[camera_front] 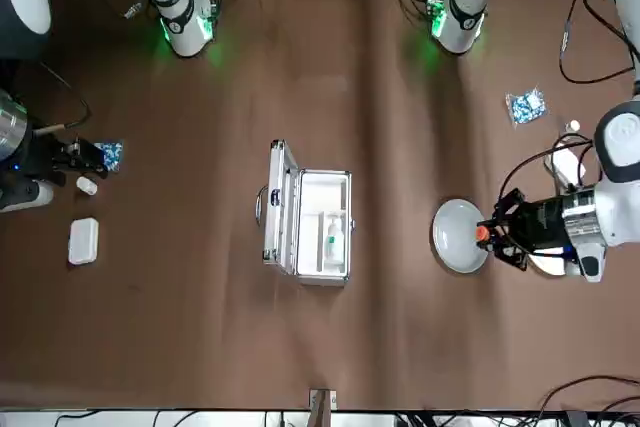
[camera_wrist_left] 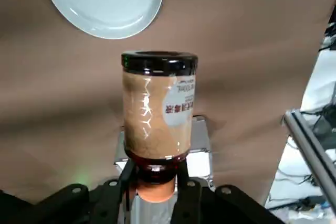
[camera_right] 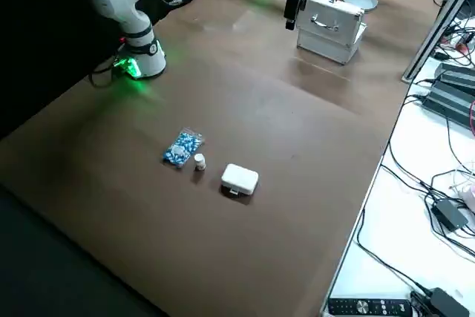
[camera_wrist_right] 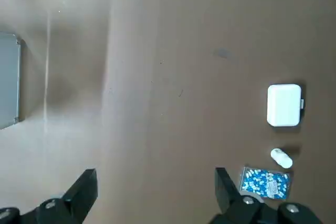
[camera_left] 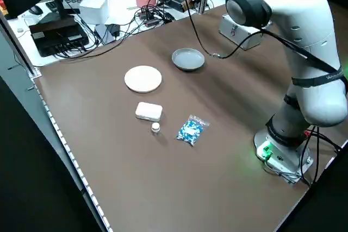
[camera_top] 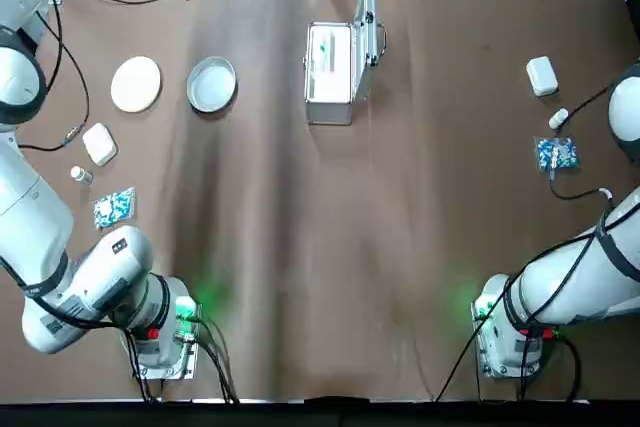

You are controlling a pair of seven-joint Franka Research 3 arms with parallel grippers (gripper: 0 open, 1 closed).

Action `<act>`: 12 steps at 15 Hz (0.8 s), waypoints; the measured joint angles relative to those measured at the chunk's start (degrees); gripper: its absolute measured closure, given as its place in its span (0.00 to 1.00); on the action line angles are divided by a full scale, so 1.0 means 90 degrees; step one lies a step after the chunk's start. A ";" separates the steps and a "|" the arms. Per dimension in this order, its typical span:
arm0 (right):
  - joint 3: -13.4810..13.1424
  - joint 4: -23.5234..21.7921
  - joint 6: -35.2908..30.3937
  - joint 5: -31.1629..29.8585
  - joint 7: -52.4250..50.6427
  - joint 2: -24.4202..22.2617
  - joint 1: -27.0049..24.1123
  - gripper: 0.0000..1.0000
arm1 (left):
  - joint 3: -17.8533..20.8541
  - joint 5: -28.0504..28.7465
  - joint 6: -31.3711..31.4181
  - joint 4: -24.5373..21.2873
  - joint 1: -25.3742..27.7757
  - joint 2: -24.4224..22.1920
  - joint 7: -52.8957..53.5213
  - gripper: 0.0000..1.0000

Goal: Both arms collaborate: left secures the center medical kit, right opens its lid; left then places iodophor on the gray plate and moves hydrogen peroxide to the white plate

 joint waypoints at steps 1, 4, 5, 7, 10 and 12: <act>0.0001 0.0000 0.0000 0.0000 -0.0013 0.0000 0.0002 0.01 | -0.0002 -0.0066 -0.0076 -0.0001 0.0089 0.0003 0.0196 0.67; 0.0005 0.0000 0.0000 0.0000 -0.0022 0.0000 0.0016 0.01 | -0.0002 -0.0193 -0.0251 -0.0007 0.0327 0.0027 0.0599 0.67; 0.0007 0.0000 0.0000 0.0000 -0.0022 0.0000 0.0021 0.01 | -0.0003 -0.0235 -0.0279 -0.0009 0.0410 0.0055 0.0713 0.67; 0.0007 0.0000 0.0002 0.0000 -0.0022 0.0000 0.0022 0.01 | -0.0002 -0.0294 -0.0355 -0.0015 0.0579 0.0159 0.0996 0.67; -0.0004 0.0000 0.0000 0.0000 -0.0023 0.0000 0.0016 0.01 | -0.0001 -0.0444 -0.0459 -0.0020 0.0852 0.0344 0.1577 0.67; -0.0007 0.0000 -0.0001 0.0000 -0.0025 0.0000 0.0014 0.01 | 0.0006 -0.0706 -0.0581 -0.0026 0.1093 0.0469 0.2098 0.67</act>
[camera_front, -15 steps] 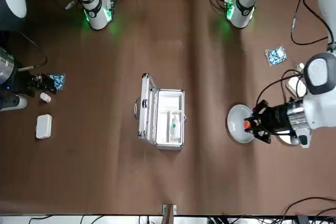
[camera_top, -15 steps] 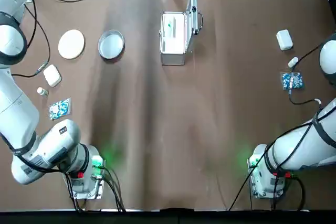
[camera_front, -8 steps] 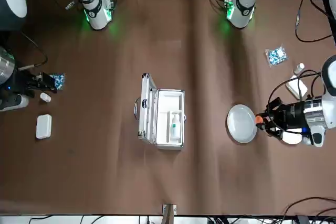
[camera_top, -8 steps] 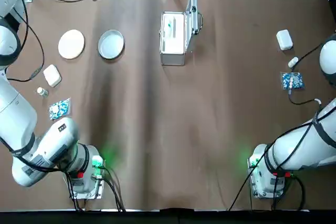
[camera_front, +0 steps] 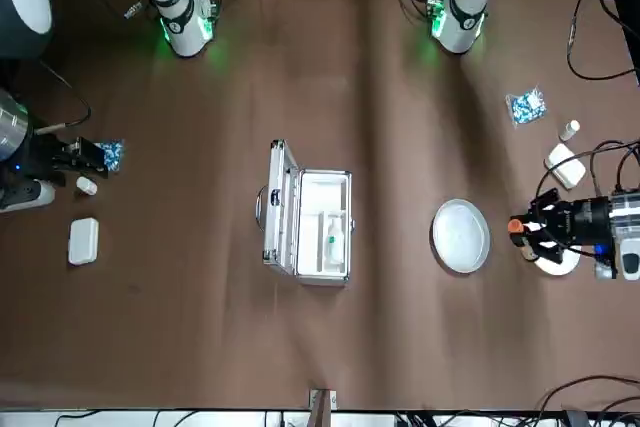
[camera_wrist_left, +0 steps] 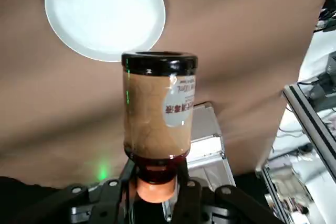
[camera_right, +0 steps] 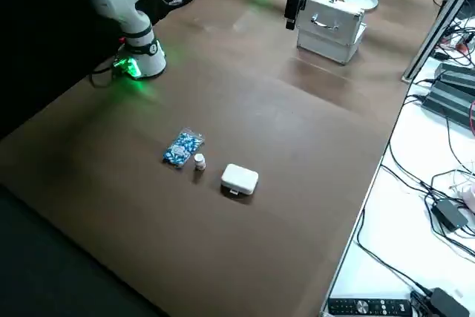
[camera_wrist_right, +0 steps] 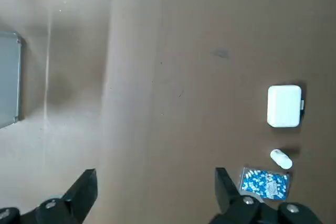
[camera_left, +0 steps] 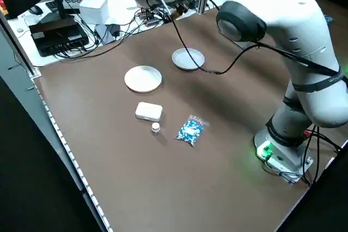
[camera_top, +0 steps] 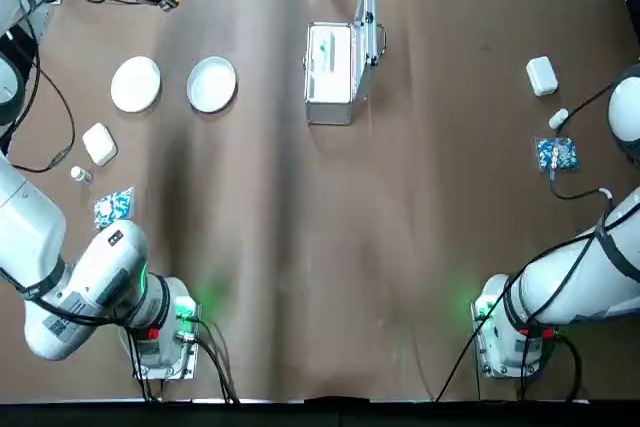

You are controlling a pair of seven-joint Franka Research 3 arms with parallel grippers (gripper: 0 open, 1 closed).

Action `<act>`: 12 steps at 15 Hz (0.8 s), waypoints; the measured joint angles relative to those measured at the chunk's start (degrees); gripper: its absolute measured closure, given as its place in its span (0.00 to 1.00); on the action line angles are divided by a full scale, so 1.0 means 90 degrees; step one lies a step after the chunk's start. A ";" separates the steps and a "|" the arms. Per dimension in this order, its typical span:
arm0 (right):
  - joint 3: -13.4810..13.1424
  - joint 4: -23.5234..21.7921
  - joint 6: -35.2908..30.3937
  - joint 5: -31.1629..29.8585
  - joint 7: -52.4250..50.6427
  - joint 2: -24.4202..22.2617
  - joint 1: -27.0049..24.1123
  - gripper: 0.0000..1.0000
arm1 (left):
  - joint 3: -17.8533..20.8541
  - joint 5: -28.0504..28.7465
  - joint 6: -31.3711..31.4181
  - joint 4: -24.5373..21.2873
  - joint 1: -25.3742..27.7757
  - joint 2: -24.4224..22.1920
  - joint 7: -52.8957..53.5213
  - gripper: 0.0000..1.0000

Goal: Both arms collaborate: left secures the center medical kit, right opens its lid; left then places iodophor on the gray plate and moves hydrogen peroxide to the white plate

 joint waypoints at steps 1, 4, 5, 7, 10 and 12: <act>-0.0003 -0.0001 -0.0006 0.0000 -0.0002 0.0000 -0.0004 0.01 | 0.0012 -0.0166 -0.0160 -0.0009 0.0281 0.0164 0.0240 0.67; 0.0008 -0.0001 0.0000 0.0000 -0.0004 0.0000 0.0009 0.01 | 0.0051 -0.0748 -0.0333 -0.0030 0.0738 0.0509 0.0372 0.67; 0.0013 0.0000 0.0002 0.0002 -0.0004 0.0000 0.0011 0.01 | 0.0099 -0.1187 -0.0338 -0.0046 0.0933 0.0667 0.0381 0.67; 0.0014 0.0000 0.0007 0.0002 -0.0004 0.0000 0.0009 0.01 | 0.0256 -0.1580 -0.0453 -0.0061 0.1288 0.1028 0.0611 0.67; 0.0003 0.0000 0.0008 0.0002 -0.0005 0.0000 -0.0007 0.01 | 0.0660 -0.1714 -0.0833 -0.0053 0.1444 0.1324 0.1204 0.67; -0.0005 0.0000 0.0008 0.0002 -0.0005 0.0000 -0.0017 0.01 | 0.0889 -0.1792 -0.1048 -0.0053 0.1436 0.1380 0.1403 0.67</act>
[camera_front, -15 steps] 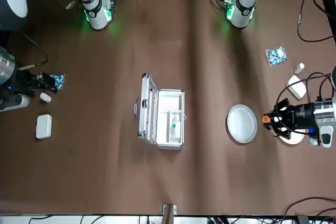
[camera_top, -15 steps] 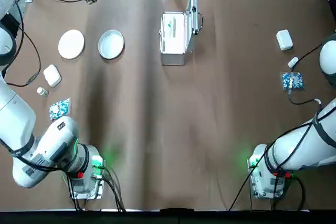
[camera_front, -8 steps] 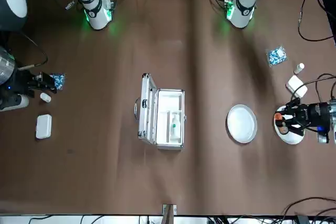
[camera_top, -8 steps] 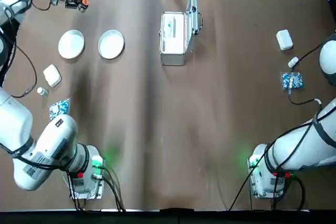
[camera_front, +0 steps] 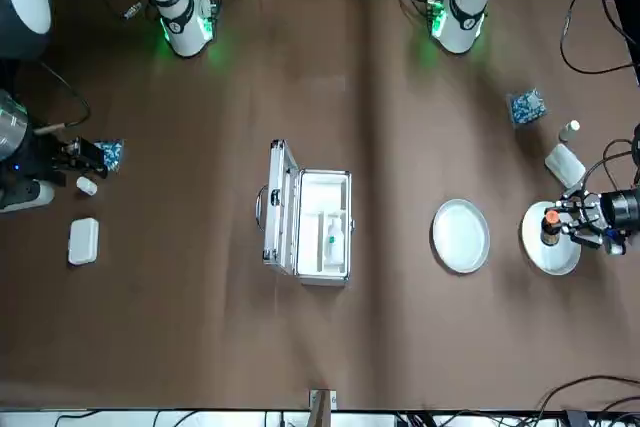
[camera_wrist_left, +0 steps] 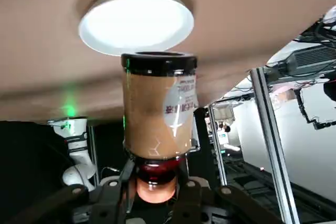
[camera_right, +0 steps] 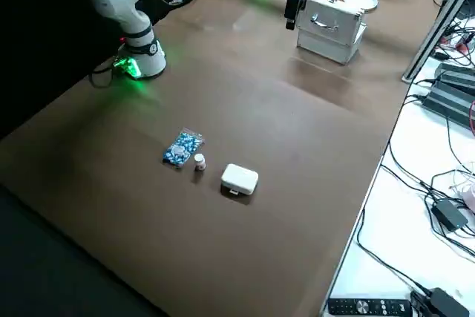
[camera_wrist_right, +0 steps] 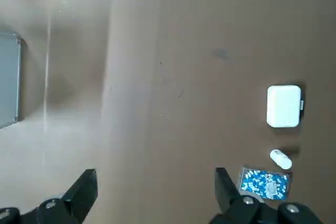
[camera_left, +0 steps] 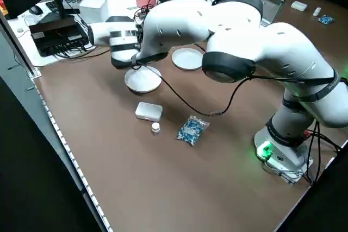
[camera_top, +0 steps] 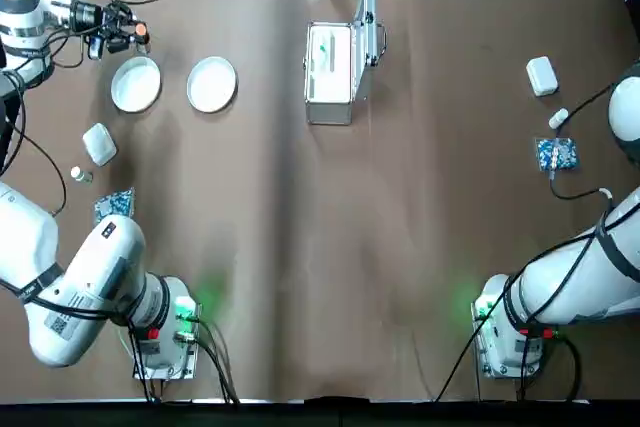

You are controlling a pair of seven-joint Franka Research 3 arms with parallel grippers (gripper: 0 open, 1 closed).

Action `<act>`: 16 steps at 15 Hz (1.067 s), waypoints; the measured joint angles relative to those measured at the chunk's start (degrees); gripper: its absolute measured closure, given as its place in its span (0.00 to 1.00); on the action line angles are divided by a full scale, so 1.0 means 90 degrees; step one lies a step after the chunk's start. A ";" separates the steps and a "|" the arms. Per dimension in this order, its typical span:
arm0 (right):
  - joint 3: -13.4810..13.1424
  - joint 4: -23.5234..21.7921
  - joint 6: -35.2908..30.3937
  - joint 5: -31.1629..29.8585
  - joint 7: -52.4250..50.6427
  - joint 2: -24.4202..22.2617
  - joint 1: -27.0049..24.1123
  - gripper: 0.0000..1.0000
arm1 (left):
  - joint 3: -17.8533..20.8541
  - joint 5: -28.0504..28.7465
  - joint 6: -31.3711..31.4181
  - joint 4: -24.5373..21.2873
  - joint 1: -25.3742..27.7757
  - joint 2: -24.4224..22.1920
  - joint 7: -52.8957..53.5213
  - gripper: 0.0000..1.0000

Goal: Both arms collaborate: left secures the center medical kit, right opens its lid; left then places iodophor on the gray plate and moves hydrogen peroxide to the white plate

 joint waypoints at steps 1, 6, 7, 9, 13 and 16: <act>0.0000 0.0000 0.0000 0.0000 0.0000 0.0000 -0.0002 0.01 | 0.0074 -0.0040 -0.0087 0.0000 -0.0002 0.0026 0.0053 0.67; 0.0004 0.0000 0.0018 0.0000 -0.0003 0.0000 -0.0002 0.01 | 0.0447 -0.0331 -0.0177 0.0064 0.0003 0.0282 0.0267 0.67; 0.0003 0.0000 0.0019 0.0000 -0.0003 0.0000 -0.0002 0.01 | 0.0533 -0.0401 -0.0177 0.0116 0.0006 0.0349 0.0328 0.67; 0.0005 0.0001 0.0021 0.0000 -0.0005 0.0000 -0.0001 0.01 | 0.0660 -0.0473 -0.0177 0.0225 0.0020 0.0485 0.0379 0.67; 0.0008 0.0001 0.0022 0.0001 -0.0008 0.0000 0.0002 0.01 | 0.0811 -0.0561 -0.0177 0.0384 0.0136 0.0738 0.0392 0.67; 0.0007 0.0000 0.0022 0.0002 -0.0009 0.0000 0.0004 0.01 | 0.0896 -0.0602 -0.0178 0.0482 0.0223 0.0902 0.0663 0.67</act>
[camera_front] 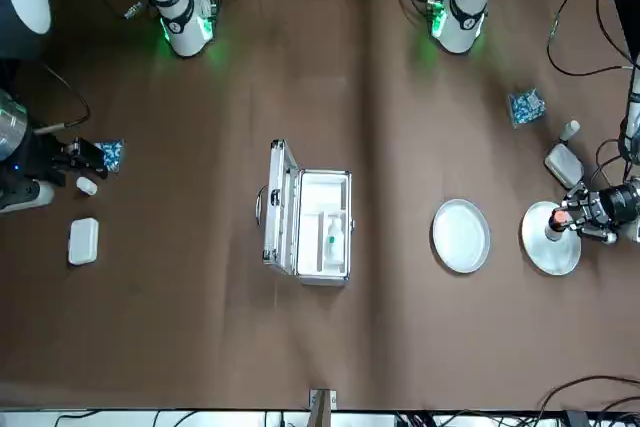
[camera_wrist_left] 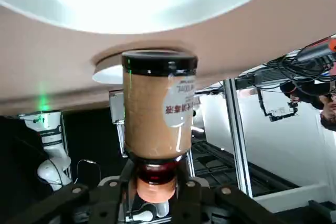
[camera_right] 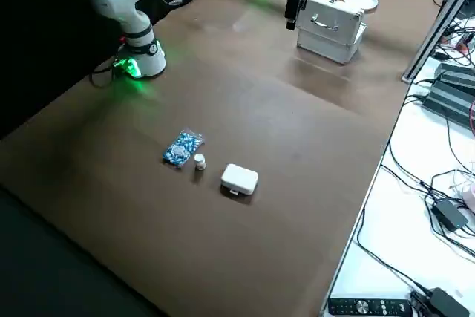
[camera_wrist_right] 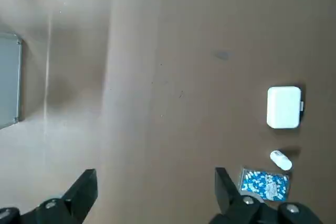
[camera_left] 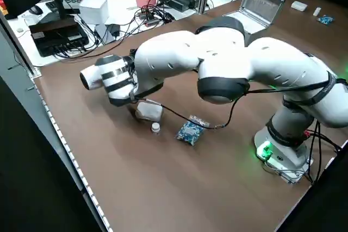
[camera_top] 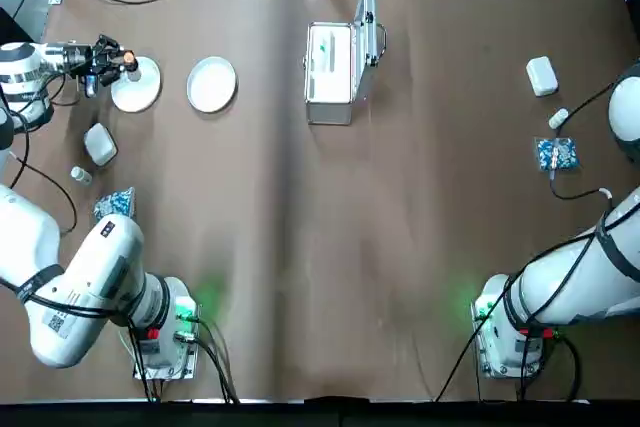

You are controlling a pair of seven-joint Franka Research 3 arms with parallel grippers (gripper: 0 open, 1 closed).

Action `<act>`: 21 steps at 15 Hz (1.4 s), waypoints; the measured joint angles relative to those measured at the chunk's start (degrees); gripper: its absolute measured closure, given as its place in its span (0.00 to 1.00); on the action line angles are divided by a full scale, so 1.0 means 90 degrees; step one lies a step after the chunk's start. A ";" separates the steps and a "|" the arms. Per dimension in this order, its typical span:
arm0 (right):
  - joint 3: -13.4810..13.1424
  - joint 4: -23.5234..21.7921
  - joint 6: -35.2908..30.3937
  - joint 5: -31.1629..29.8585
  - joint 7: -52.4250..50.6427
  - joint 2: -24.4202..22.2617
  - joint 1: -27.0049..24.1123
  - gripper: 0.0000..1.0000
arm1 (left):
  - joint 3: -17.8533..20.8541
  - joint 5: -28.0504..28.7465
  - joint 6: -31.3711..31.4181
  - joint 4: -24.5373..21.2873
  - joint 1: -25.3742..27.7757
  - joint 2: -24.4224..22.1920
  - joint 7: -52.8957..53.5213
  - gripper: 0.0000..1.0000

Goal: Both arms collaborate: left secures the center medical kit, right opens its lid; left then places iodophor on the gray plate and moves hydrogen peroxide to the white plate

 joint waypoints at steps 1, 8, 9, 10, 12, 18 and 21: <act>0.0003 0.0000 0.0010 0.0000 -0.0003 0.0000 0.0008 0.01 | 0.0099 -0.0138 0.0000 0.0030 0.0058 0.0113 0.0097 0.67; 0.0019 0.0000 0.0021 0.0001 -0.0007 0.0000 0.0063 0.01 | 0.0459 -0.0702 0.0000 0.0107 0.0131 0.0312 0.0138 0.67; 0.0019 0.0000 0.0021 0.0001 -0.0007 0.0000 0.0066 0.01 | 0.0474 -0.0737 0.0000 0.0116 0.0131 0.0328 0.0138 0.67; 0.0019 0.0000 0.0021 0.0001 -0.0007 0.0000 0.0067 0.01 | 0.0479 -0.0763 0.0000 0.0133 0.0131 0.0354 0.0138 0.67; 0.0019 0.0000 0.0021 0.0001 -0.0007 0.0000 0.0067 0.01 | 0.0491 -0.0791 0.0000 0.0159 0.0131 0.0411 0.0138 0.67; 0.0019 0.0000 0.0021 0.0001 -0.0007 0.0000 0.0067 0.01 | 0.0549 -0.0820 0.0001 0.0278 0.0132 0.0557 0.0138 0.67; 0.0019 0.0000 0.0023 0.0001 -0.0008 0.0000 0.0067 0.01 | 0.0558 -0.0821 0.0019 0.0290 0.0131 0.0562 0.0138 0.67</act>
